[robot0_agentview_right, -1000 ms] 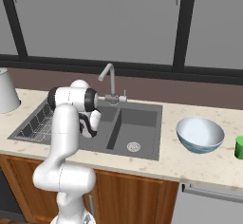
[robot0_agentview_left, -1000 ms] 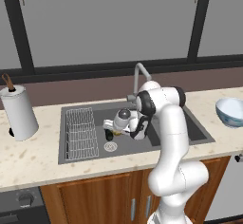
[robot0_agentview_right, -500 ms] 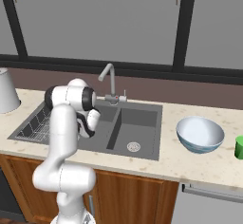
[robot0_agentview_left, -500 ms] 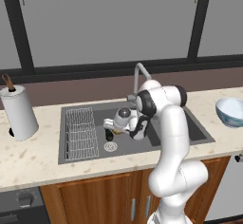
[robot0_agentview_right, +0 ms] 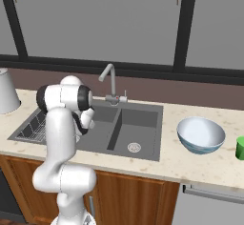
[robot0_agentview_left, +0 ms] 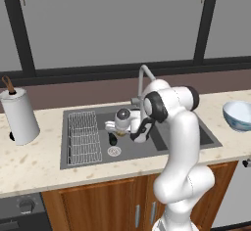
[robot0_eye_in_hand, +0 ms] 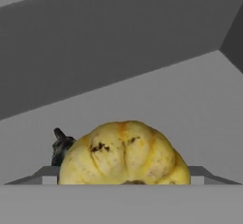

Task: Remove the squash and eggplant from the sink. Then move the bowl and cup from the counter to the sink for washing.

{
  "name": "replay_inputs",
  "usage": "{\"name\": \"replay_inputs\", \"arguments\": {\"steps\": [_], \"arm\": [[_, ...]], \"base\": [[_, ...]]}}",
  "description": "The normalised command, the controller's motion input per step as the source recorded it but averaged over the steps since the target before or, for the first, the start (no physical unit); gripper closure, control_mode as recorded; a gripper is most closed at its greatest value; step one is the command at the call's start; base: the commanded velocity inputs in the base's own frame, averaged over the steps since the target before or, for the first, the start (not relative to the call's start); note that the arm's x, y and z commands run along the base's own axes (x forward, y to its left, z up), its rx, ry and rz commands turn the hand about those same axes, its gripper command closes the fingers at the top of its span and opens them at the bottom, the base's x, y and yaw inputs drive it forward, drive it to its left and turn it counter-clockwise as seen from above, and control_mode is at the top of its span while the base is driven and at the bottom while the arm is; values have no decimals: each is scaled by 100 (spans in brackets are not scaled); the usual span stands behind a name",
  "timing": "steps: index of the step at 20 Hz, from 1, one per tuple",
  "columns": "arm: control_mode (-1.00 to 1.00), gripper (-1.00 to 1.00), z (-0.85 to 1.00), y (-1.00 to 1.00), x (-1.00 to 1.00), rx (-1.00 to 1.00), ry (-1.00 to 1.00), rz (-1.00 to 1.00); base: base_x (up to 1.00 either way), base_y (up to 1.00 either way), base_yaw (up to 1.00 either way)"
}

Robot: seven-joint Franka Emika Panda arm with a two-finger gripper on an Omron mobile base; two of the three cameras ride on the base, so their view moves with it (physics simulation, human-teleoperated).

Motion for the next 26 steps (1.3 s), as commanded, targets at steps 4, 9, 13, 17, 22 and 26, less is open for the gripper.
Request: {"name": "replay_inputs", "arguments": {"steps": [4, 9, 13, 17, 22, 26], "arm": [[-100, 100, 41, -8, -17, -1, 1, 1], [-100, 100, 40, -11, -23, 0, 2, 0], [-100, 100, 40, -7, -25, 0, 0, 0], [-100, 100, 45, -3, -23, 0, 0, 0], [-100, 100, 49, 0, -24, 0, 0, 1], [-100, 100, 48, 0, -25, 0, 0, 0]], "base": [[0, 0, 0], [0, 0, 0], [0, 0, 0], [0, 0, 0], [0, 0, 0], [0, 0, 0]]}}
